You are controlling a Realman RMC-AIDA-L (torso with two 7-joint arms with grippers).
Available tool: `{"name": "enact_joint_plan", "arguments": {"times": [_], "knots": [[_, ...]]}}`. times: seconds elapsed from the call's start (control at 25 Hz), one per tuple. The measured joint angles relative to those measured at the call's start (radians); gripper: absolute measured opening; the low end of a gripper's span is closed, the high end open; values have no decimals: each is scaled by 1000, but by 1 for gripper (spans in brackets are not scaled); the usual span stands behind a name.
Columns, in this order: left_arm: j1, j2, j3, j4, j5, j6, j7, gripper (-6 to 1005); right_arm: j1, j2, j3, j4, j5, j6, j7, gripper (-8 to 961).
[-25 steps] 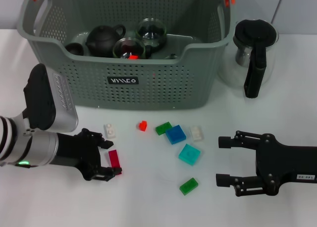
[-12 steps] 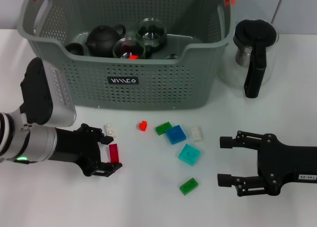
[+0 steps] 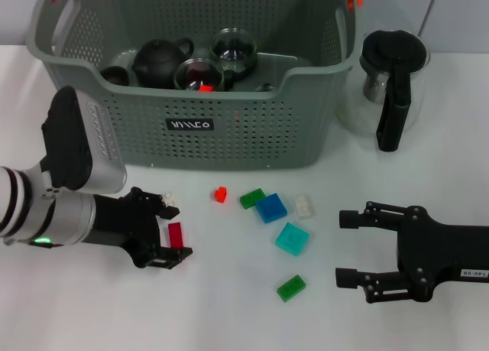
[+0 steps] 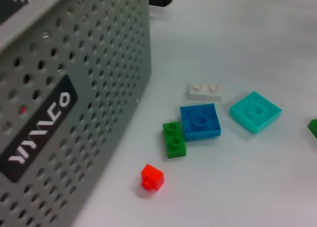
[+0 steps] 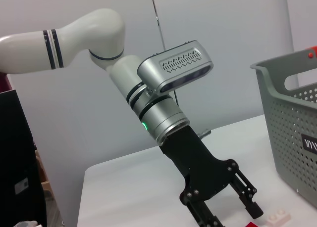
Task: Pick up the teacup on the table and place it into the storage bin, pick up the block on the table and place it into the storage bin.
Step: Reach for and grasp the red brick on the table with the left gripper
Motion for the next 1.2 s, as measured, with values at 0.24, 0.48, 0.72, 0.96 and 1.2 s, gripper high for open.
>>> {"name": "enact_joint_plan", "arguments": {"times": [0.24, 0.48, 0.72, 0.96, 1.2], "knots": [[-2, 2, 16, 2, 1, 15, -9, 715, 3, 0, 0, 0, 0, 0, 1, 911], [-2, 1, -5, 0, -6, 17, -29, 735, 4, 0, 0, 0, 0, 0, 2, 910], [-2, 1, 9, 4, 3, 10, -25, 797, 5, 0, 0, 0, 0, 0, 1, 910], [-2, 2, 22, 5, 14, 5, -21, 852, 1, 0, 0, 0, 0, 0, 0, 911], [-2, 1, 31, 8, 21, -5, -21, 846, 1, 0, 0, 0, 0, 0, -2, 911]]}}
